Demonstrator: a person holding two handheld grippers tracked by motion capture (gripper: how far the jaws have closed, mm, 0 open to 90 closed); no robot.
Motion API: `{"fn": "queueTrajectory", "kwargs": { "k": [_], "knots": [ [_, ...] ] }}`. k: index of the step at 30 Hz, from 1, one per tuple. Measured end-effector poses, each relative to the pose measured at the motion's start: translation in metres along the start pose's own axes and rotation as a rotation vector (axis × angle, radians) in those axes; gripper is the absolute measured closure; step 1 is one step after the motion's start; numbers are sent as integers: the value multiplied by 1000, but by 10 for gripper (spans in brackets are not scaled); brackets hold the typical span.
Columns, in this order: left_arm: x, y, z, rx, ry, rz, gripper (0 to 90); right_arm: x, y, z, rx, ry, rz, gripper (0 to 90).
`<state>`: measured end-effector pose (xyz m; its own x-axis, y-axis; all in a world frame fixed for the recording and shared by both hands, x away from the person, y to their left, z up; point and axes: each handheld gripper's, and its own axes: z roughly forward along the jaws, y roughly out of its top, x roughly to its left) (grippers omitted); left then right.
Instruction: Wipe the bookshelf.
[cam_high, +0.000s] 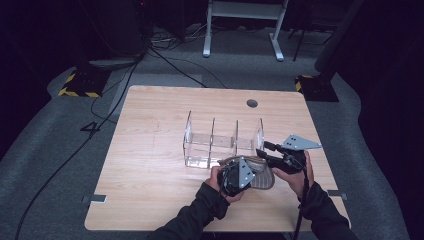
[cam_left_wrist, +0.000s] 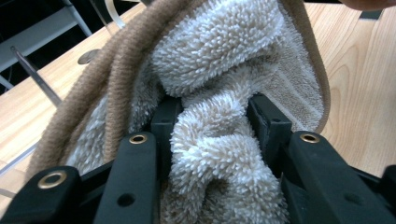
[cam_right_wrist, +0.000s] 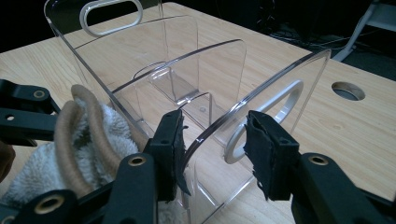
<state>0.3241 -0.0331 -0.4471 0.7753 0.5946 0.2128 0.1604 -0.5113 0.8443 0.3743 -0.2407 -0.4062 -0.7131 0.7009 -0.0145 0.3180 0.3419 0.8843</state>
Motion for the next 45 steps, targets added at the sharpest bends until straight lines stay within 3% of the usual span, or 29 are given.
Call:
{"fn": "queueTrajectory", "kwargs": {
  "k": [4,8,18,26,29,30,31,33,38,41,45],
  "knots": [
    [10,-6,-16,13,31,33,628,0,0,0,-2,-3,-5,572],
    [27,-18,-35,32,73,31,631,0,0,0,-2,1,-1,573],
    [79,-60,-101,87,240,-28,644,1,0,0,3,-4,0,573],
    [101,-78,-118,120,329,-41,645,2,1,0,6,-1,1,567],
    [114,-85,-121,134,365,-94,647,2,1,-1,5,2,3,567],
    [114,-85,-121,134,365,-94,647,2,1,-1,5,2,3,567],
    [118,-87,-122,122,350,-133,647,2,1,-1,5,3,3,568],
    [122,-88,-121,101,315,-157,647,3,1,-1,9,3,0,568],
    [110,-82,-118,96,318,-112,649,4,1,-2,10,5,0,569],
    [103,-77,-121,64,303,-138,648,4,1,-2,10,6,1,569],
    [92,-67,-120,18,264,-134,647,4,1,-2,10,4,3,569]
  ]
}}
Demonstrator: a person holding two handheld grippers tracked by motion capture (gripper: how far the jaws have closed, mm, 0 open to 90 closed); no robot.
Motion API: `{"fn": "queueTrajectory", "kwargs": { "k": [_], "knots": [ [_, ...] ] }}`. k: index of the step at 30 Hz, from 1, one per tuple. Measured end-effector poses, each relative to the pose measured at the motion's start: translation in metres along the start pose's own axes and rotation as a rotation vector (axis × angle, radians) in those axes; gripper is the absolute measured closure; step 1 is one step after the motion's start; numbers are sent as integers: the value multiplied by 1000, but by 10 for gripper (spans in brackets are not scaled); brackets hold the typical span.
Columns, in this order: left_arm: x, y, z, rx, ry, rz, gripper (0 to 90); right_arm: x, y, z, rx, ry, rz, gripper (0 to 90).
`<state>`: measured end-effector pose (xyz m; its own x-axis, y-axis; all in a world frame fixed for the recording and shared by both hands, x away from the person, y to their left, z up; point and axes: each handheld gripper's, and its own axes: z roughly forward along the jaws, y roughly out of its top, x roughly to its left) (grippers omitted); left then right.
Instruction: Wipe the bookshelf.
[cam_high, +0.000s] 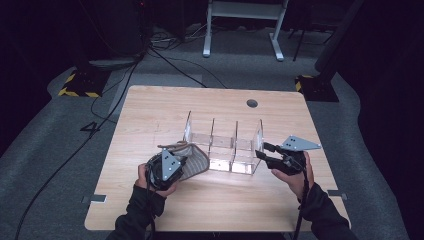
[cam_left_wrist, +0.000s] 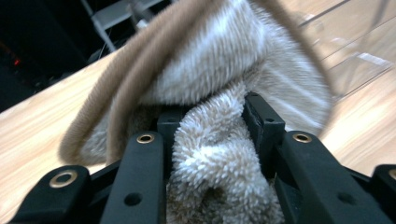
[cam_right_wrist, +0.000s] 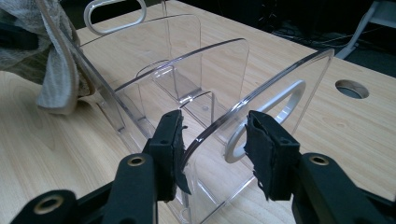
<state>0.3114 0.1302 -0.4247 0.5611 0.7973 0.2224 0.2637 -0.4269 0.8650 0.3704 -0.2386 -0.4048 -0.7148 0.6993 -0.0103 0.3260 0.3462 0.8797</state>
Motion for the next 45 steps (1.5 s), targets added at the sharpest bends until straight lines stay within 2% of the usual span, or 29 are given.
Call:
{"fn": "queueTrajectory", "kwargs": {
  "k": [3,4,6,8,9,15,16,17,18,21,22,24,26,27,28,31,32,33,34,38,39,41,43,45],
  "knots": [
    [-10,6,4,-7,-26,8,647,1,0,0,4,-5,0,569],
    [-23,12,10,-15,-57,42,647,2,0,0,3,-5,0,570],
    [-37,18,18,-23,-85,71,647,4,1,0,4,-6,1,569],
    [-42,21,21,-27,-99,71,647,5,1,0,3,-8,1,568],
    [-53,26,28,-32,-119,77,647,6,1,0,4,-8,-1,568],
    [-95,40,56,-35,-190,127,648,8,1,0,7,-16,2,569],
    [-107,44,62,-45,-213,130,648,8,1,0,6,-15,3,570],
    [-113,46,66,-46,-234,127,649,8,1,0,6,-16,2,569],
    [-113,46,66,-46,-234,127,650,8,1,0,6,-16,2,569],
    [-127,50,76,-50,-246,158,650,9,1,1,5,-13,2,569],
    [-129,51,79,-51,-252,147,653,9,1,1,5,-13,2,570],
    [-128,50,79,-51,-251,152,655,8,1,1,5,-12,2,570],
    [-124,48,75,-43,-240,185,665,8,1,1,4,-9,1,568],
    [-124,48,75,-43,-240,185,667,8,1,1,4,-9,1,568],
    [-120,47,73,-35,-231,198,667,8,1,1,5,-8,1,568],
    [-108,41,67,-14,-209,201,672,8,1,0,6,-6,0,568],
    [-97,36,60,6,-183,210,672,8,1,0,7,-6,0,567],
    [-97,36,60,6,-183,210,672,8,1,0,7,-6,0,567],
    [-89,31,55,18,-158,222,672,8,1,0,7,-5,0,568],
    [-59,17,38,47,-106,196,671,7,1,0,6,-4,-2,568],
    [-48,13,31,58,-82,189,671,8,1,0,6,-4,-1,568],
    [-36,7,23,74,-34,176,670,8,1,0,6,-3,-1,568],
    [-21,-2,16,82,-17,126,668,8,2,0,8,-2,-2,568],
    [-8,-8,11,90,-6,96,667,8,2,0,8,-1,-2,568]
  ]
}}
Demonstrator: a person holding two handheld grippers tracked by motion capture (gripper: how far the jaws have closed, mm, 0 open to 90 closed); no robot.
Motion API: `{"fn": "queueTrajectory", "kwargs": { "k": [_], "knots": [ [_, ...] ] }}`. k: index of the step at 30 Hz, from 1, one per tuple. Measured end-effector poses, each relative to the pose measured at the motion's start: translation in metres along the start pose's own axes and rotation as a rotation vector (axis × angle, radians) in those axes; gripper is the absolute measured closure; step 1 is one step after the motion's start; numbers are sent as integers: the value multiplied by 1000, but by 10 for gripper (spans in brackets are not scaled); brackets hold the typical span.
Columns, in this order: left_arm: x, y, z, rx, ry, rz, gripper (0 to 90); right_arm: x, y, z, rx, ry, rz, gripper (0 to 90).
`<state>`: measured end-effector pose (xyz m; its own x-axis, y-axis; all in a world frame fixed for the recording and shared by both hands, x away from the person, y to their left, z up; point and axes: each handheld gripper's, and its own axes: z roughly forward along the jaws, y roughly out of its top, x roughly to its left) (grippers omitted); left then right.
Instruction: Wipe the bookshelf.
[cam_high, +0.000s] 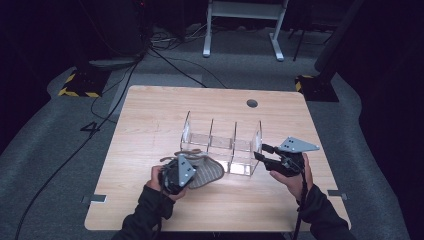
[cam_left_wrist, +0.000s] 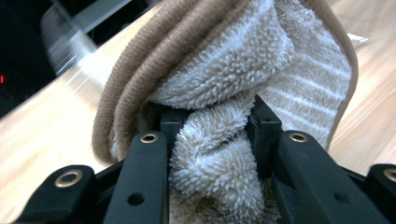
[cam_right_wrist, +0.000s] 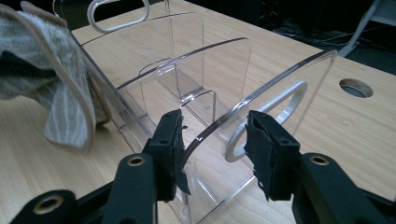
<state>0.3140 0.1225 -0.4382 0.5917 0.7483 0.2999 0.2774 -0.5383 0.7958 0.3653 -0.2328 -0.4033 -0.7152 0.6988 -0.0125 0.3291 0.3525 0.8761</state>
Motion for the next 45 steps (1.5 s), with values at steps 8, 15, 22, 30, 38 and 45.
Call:
{"fn": "queueTrajectory", "kwargs": {
  "k": [8,15,22,30,38,45],
  "knots": [
    [29,-13,-5,22,83,-72,661,1,0,-3,0,13,-13,568],
    [27,-7,-7,-6,63,-71,661,0,-1,-5,-4,32,-12,556],
    [19,6,-22,-64,23,-57,658,2,-12,-6,24,72,-97,434],
    [4,13,-20,-80,-36,-17,656,0,-29,12,59,106,-133,377],
    [10,10,-9,-53,-31,-19,652,-5,-28,13,30,109,-154,379],
    [23,4,-6,-37,-9,-48,651,-7,-24,20,19,118,-170,359]
  ]
}}
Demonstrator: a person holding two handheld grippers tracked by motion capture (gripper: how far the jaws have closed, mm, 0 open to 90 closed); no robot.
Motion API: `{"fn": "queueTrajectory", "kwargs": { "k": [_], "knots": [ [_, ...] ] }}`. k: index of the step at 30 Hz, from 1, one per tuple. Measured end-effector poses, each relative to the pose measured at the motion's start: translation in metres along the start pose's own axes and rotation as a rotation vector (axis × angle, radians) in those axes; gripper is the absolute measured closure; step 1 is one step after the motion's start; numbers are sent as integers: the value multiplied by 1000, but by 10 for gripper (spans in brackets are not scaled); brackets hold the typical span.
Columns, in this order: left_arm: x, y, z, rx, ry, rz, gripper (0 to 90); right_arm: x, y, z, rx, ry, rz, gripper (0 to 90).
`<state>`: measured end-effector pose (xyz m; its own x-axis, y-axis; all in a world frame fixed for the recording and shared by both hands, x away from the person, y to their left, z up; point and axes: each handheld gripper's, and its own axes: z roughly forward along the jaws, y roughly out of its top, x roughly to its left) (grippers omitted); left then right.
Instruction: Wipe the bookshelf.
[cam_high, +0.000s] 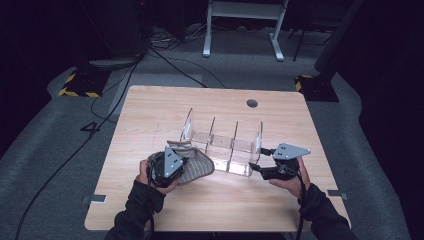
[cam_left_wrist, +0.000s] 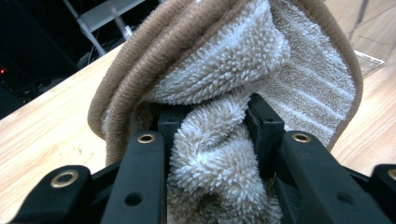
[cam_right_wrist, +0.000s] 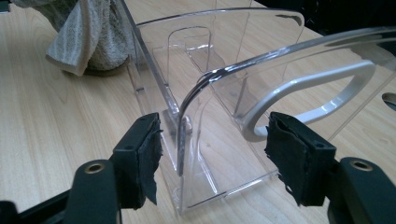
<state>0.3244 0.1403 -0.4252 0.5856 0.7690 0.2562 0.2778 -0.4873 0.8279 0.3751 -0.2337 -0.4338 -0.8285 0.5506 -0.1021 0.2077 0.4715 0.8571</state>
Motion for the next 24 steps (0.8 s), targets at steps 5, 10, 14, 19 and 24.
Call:
{"fn": "queueTrajectory", "kwargs": {
  "k": [5,10,14,19,24],
  "knots": [
    [6,-3,2,17,3,-11,651,-2,3,4,-16,19,-10,340],
    [4,1,6,-10,-47,-29,653,2,5,-2,-31,63,-29,369],
    [-10,10,11,-27,-101,-3,653,9,6,-3,-30,115,-58,381],
    [-31,18,13,-33,-159,52,652,26,9,-2,-23,176,-128,404],
    [-47,20,11,-35,-206,67,651,37,10,-2,-27,203,-138,426]
  ]
}}
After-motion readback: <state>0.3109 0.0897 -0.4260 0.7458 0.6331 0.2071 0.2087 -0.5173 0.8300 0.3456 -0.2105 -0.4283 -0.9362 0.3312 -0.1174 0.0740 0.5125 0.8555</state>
